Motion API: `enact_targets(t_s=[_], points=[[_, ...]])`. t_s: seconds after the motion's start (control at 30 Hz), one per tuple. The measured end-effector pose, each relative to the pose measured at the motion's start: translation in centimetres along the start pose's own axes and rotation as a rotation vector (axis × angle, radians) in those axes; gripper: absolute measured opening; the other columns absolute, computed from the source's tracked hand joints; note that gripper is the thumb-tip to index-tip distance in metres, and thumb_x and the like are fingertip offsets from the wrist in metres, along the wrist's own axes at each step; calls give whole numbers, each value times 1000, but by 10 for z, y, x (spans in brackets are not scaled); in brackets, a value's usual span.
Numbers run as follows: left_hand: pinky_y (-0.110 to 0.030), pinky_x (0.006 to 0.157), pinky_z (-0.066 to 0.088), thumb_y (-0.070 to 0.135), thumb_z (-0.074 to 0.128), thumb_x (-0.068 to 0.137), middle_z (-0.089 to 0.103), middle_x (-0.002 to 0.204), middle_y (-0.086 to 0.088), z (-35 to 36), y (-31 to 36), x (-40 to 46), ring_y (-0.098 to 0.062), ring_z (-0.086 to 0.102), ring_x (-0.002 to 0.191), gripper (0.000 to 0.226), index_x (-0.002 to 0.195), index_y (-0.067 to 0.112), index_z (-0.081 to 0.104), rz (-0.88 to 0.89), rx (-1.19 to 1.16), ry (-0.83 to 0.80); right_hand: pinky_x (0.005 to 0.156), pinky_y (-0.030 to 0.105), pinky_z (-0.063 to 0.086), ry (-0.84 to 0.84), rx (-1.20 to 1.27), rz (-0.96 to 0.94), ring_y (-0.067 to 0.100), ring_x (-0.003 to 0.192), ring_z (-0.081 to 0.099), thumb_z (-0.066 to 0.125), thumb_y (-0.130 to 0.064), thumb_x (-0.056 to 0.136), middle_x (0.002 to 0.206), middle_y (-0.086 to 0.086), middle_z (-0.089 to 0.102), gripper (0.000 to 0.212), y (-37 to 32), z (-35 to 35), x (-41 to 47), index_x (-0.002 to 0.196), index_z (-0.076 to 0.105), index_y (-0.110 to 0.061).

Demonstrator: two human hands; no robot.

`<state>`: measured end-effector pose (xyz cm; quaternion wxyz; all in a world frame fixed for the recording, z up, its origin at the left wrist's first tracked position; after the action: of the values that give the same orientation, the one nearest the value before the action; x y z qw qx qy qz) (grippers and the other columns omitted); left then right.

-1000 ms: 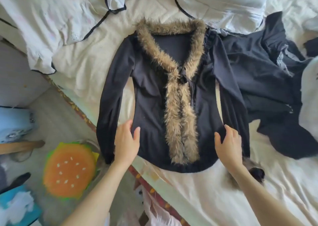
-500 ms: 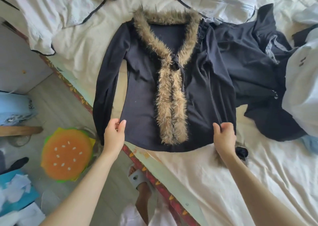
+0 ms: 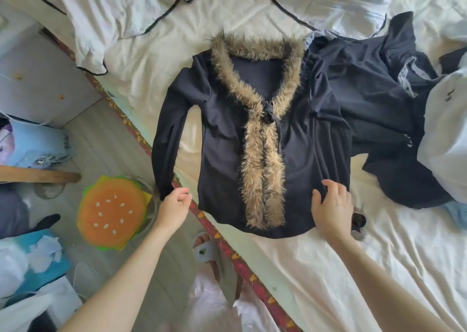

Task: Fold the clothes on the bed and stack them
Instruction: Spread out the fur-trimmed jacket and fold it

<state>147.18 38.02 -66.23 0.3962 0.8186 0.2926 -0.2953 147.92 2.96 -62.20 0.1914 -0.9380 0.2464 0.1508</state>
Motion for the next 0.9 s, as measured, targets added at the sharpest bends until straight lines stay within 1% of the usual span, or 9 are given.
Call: enact_targets(t_s=[0.17, 0.27, 0.4, 0.53, 0.63, 0.73, 0.77, 0.83, 0.9], points=[[-33, 91, 42, 19, 45, 100, 56, 128, -9, -31, 6, 24, -24, 54, 113, 32, 130, 10, 51, 72, 40, 53, 107, 44, 34, 6, -35, -356, 31, 126, 46, 52, -15, 95, 131, 13, 55, 32, -77, 17, -4, 125, 56, -5], [-36, 95, 43, 17, 46, 100, 51, 135, -11, -53, 6, 47, -26, 51, 118, 35, 134, 9, 47, 97, 56, 80, 112, 46, 30, -1, -46, -499, 31, 129, 44, 51, -14, 95, 132, 14, 54, 33, -126, 35, -8, 126, 57, -3], [-41, 104, 39, 18, 46, 99, 41, 145, -10, -82, 14, 90, -27, 42, 130, 43, 141, 11, 39, 121, 85, 113, 116, 44, 24, -57, -63, -568, 31, 137, 35, 51, -17, 96, 142, 16, 46, 40, -181, 64, -8, 134, 50, -3], [-40, 110, 30, 25, 48, 99, 32, 151, -8, -100, 29, 138, -25, 31, 139, 56, 148, 14, 26, 209, 64, 98, 118, 41, 18, -66, -98, -541, 29, 144, 21, 47, -24, 98, 152, 13, 31, 51, -219, 90, 4, 145, 35, -6], [-33, 96, 41, 30, 53, 96, 50, 137, -6, -99, 35, 158, -26, 46, 127, 50, 141, 12, 38, 208, -36, 3, 119, 40, 14, -96, -149, -439, 27, 146, 14, 43, -30, 99, 157, 10, 19, 58, -231, 108, 11, 150, 23, -9], [-38, 97, 45, 30, 58, 93, 56, 130, -8, -100, 31, 165, -27, 51, 122, 45, 130, 6, 50, 175, -75, -118, 119, 39, 14, -165, -161, -345, 25, 146, 11, 41, -34, 100, 158, 8, 15, 60, -235, 123, 12, 151, 19, -12], [-36, 93, 47, 29, 60, 93, 59, 125, -7, -105, 27, 165, -26, 53, 118, 41, 125, 5, 54, 195, -48, -138, 119, 39, 13, -191, -174, -318, 25, 147, 11, 40, -35, 100, 159, 8, 14, 59, -235, 127, 12, 151, 19, -12], [-21, 70, 45, 26, 60, 92, 63, 96, 1, -125, 22, 161, -21, 59, 95, 20, 101, 9, 58, 305, 21, -75, 119, 39, 12, -229, -189, -272, 25, 147, 9, 39, -35, 101, 159, 8, 12, 58, -236, 131, 14, 151, 20, -12], [-11, 54, 37, 23, 63, 90, 55, 75, 8, -156, 16, 157, -12, 53, 72, 16, 85, 13, 52, 397, 56, 76, 119, 39, 11, -248, -196, -233, 25, 147, 8, 39, -32, 100, 159, 8, 12, 57, -239, 132, 16, 151, 21, -12]])
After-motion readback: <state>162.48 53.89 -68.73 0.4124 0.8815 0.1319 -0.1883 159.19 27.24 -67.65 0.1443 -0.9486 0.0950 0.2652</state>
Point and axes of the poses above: each hand's wrist, its own x-axis towards the middle knuckle, its own z-axis out of the palm, y = z × x, the point moved 5 cm from there along x, towards the middle knuckle
